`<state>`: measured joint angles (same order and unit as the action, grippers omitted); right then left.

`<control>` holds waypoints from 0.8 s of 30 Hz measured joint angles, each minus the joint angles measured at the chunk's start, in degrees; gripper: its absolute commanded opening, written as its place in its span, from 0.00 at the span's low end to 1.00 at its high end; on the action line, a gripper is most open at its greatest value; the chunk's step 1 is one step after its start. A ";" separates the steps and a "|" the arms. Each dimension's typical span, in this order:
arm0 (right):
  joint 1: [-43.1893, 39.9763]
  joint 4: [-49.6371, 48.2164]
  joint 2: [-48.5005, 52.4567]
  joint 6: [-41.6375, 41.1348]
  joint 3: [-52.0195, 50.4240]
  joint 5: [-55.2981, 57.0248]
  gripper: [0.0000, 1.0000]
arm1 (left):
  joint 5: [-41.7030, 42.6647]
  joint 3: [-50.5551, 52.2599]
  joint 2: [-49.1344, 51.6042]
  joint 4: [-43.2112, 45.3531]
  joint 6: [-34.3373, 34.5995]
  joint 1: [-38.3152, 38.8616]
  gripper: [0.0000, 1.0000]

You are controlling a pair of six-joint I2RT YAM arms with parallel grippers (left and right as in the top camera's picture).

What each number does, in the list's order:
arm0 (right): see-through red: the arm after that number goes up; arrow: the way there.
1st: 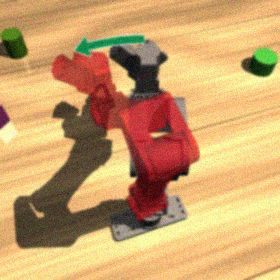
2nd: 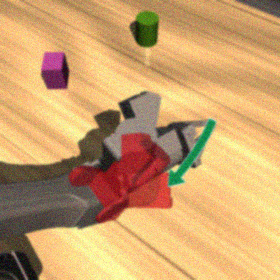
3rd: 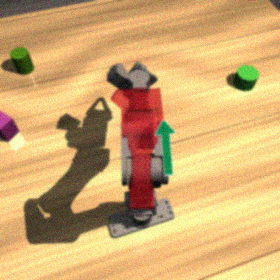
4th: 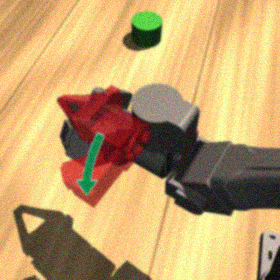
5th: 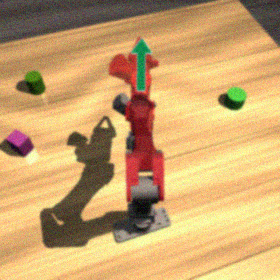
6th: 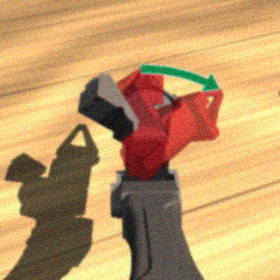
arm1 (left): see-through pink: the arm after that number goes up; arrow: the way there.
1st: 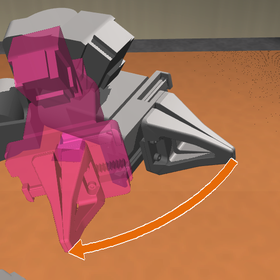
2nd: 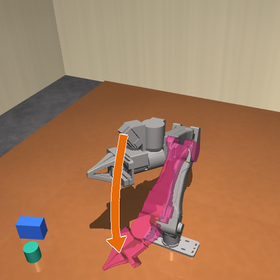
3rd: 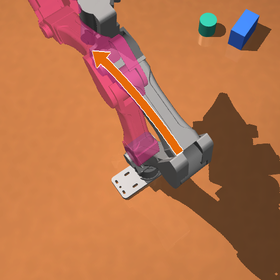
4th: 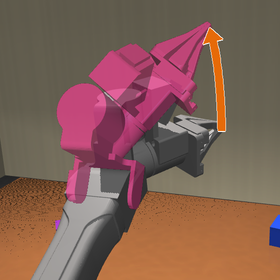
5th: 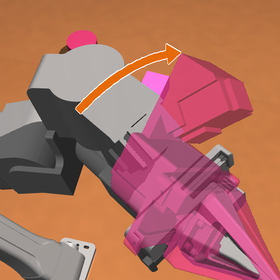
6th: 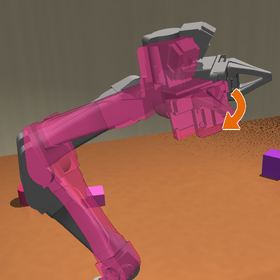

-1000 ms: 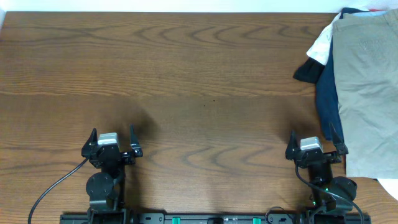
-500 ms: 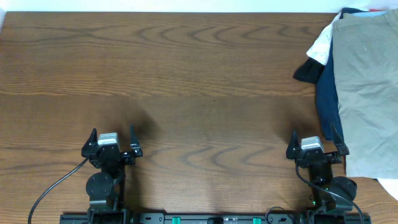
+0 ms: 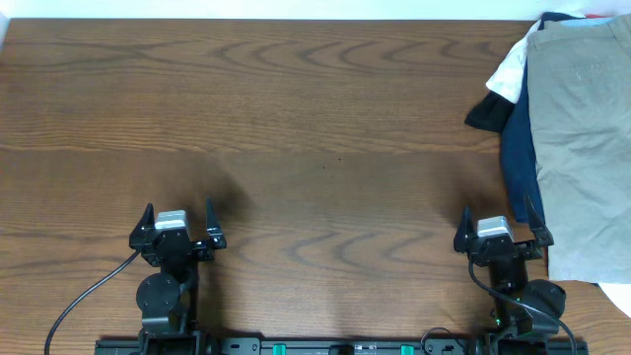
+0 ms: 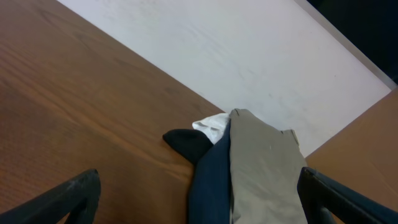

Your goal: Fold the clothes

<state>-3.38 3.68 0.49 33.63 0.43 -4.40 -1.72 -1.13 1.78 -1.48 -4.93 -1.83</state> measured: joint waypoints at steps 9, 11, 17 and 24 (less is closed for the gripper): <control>0.00 -0.02 -0.02 0.02 0.00 0.00 0.99 | 0.00 0.00 0.00 0.00 0.00 0.00 0.98; 0.00 -0.02 -0.02 0.02 0.00 0.00 0.99 | 0.00 0.00 0.00 0.00 0.00 0.00 0.98; 0.00 -0.04 0.00 -0.44 0.00 -0.11 0.99 | 0.00 0.00 0.00 0.00 0.00 0.00 0.98; 0.00 -0.52 0.00 -10.51 0.00 -1.18 0.99 | 0.02 0.00 0.00 0.00 2.01 0.00 0.98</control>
<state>-3.38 3.16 0.49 23.11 0.43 -5.58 -1.69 -1.13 1.78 -1.48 -2.92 -1.83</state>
